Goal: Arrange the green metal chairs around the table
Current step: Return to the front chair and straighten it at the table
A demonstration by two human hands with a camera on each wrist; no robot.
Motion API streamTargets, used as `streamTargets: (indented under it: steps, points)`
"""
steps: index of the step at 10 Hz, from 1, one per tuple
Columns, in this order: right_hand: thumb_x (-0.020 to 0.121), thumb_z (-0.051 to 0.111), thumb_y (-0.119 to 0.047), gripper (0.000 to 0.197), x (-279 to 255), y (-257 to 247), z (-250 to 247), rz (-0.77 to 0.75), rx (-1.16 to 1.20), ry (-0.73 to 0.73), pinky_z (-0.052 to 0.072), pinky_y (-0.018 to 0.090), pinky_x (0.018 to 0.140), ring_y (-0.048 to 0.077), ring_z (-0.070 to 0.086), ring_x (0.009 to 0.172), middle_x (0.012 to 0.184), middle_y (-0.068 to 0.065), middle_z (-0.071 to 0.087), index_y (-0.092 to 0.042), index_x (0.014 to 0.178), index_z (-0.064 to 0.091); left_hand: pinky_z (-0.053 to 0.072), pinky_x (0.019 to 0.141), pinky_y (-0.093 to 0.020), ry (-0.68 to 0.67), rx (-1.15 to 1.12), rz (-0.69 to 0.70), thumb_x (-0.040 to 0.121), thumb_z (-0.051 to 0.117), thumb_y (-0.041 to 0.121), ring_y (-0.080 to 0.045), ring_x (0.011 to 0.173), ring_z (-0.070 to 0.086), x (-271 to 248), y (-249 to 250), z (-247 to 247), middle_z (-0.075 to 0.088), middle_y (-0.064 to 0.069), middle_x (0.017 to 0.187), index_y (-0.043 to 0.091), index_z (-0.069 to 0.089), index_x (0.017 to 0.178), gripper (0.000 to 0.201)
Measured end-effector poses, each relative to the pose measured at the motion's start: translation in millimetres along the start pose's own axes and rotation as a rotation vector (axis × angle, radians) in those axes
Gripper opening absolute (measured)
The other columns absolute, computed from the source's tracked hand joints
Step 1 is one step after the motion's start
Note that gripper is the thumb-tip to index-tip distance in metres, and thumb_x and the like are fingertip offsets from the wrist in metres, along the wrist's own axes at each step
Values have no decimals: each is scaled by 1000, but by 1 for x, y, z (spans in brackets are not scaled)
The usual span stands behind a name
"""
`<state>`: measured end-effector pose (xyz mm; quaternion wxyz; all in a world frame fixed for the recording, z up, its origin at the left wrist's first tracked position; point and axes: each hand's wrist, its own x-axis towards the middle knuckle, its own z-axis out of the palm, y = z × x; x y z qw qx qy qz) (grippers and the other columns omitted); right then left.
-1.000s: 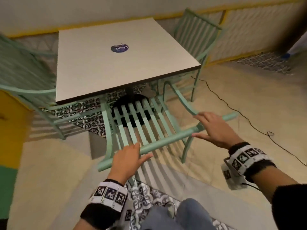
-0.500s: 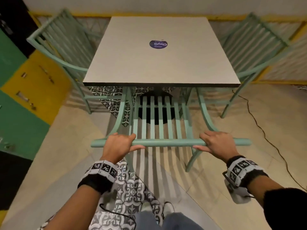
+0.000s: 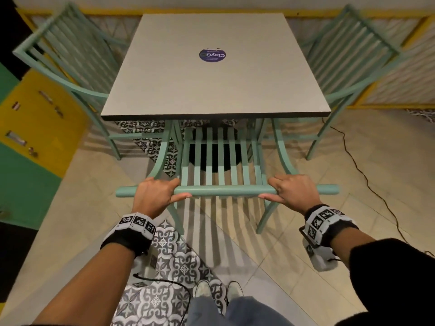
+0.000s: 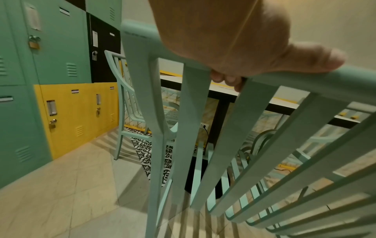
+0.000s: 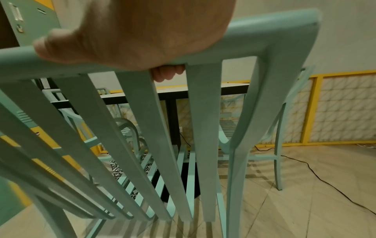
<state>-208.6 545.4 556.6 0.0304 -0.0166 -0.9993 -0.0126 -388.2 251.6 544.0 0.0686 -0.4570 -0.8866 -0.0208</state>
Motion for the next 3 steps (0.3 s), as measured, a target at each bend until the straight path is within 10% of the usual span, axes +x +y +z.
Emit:
streamTargets:
  steps: [2,3]
  points:
    - [83,5,-73,74,-2,-4,-8,-25,9,-50,13,17,35,11,34,40,55,-8,38,-19,63,51,50,50,-25,34,-28,-46,85,3,70,-11,32,45,0,3,-7,49,6,40,21,47,60,70]
    - [72,-4,-80,84,-5,7,-24,79,39,-119,43,26,70,11,54,86,101,-5,58,-30,109,51,56,61,-29,36,-194,-53,88,9,67,-7,61,55,-22,21,12,57,9,75,25,54,81,62]
